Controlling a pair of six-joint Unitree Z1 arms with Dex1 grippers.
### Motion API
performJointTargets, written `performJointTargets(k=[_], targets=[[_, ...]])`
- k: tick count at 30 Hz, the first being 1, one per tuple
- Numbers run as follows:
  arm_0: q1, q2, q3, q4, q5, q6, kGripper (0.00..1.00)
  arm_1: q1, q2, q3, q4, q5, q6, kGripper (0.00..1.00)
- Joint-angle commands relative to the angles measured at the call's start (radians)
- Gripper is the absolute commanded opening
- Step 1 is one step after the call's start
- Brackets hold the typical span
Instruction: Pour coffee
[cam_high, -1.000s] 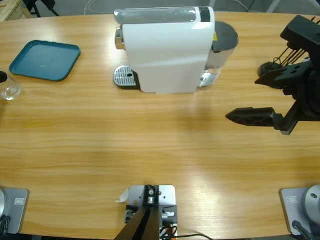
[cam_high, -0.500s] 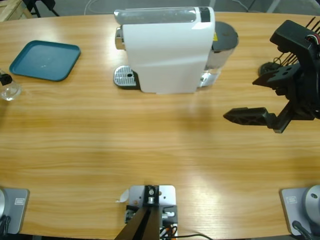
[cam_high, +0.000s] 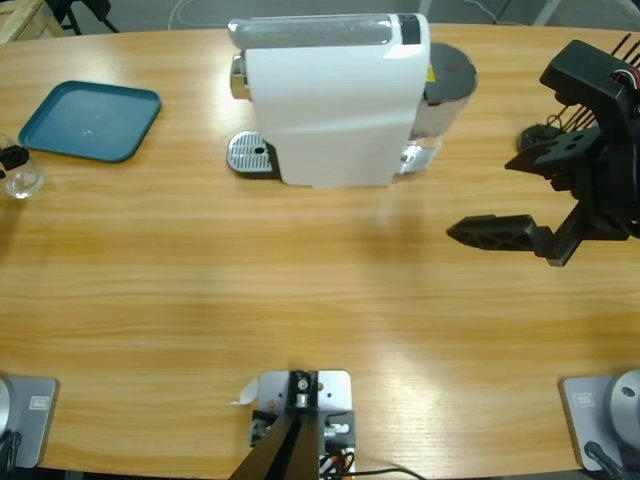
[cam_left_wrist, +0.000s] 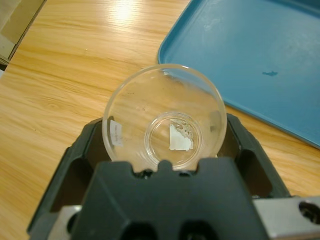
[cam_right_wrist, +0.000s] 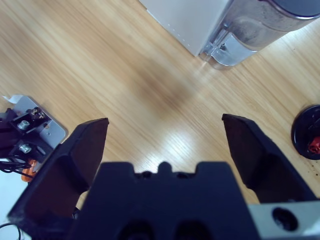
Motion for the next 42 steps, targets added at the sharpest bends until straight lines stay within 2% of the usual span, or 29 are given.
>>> performJointTargets(k=[1,4,6,9,11,12,15,19,22,29,36,42], targets=[[0.002,-0.174,0.054,-0.004,-0.131,0.076,0.0,0.009,-0.02,-0.04,0.029,-0.037,-0.01,1.0],[-0.002,-0.298,0.006,0.036,-0.279,0.208,0.0,0.009,-0.069,-0.058,0.031,-0.036,-0.005,1.0],[-0.019,-0.376,-0.054,0.152,-0.392,0.259,0.0,0.009,-0.095,-0.057,0.033,-0.037,-0.004,1.0],[-0.063,-0.412,-0.139,0.296,-0.672,0.348,0.0,0.009,-0.127,-0.048,0.048,-0.044,-0.004,1.0],[-0.078,-0.389,-0.167,0.33,-0.865,0.461,0.0,0.009,-0.146,-0.043,0.06,-0.057,-0.006,1.0],[-0.078,-0.372,-0.174,0.33,-0.919,0.524,0.0,0.009,-0.154,-0.042,0.067,-0.064,-0.007,1.0],[-0.078,-0.257,-0.225,0.331,-1.007,0.696,0.0,0.009,-0.171,-0.037,0.081,-0.074,-0.007,1.0],[-0.081,-0.034,-0.353,0.329,-1.114,0.863,0.0,0.009,-0.191,-0.048,0.13,-0.084,-0.01,1.0],[-0.081,0.082,-0.415,0.322,-1.162,0.919,0.0,0.009,-0.206,-0.053,0.174,-0.1,-0.016,1.0],[-0.133,0.223,-0.489,0.273,-1.194,0.951,0.0,0.009,-0.206,-0.047,0.188,-0.106,-0.014,1.0],[-0.185,0.314,-0.528,0.239,-1.189,0.94,0.0,0.009,-0.209,-0.047,0.21,-0.106,-0.002,1.0],[-0.23,0.333,-0.551,0.221,-1.187,0.918,0.0,0.008,-0.202,-0.047,0.209,-0.108,0.006,1.0]])
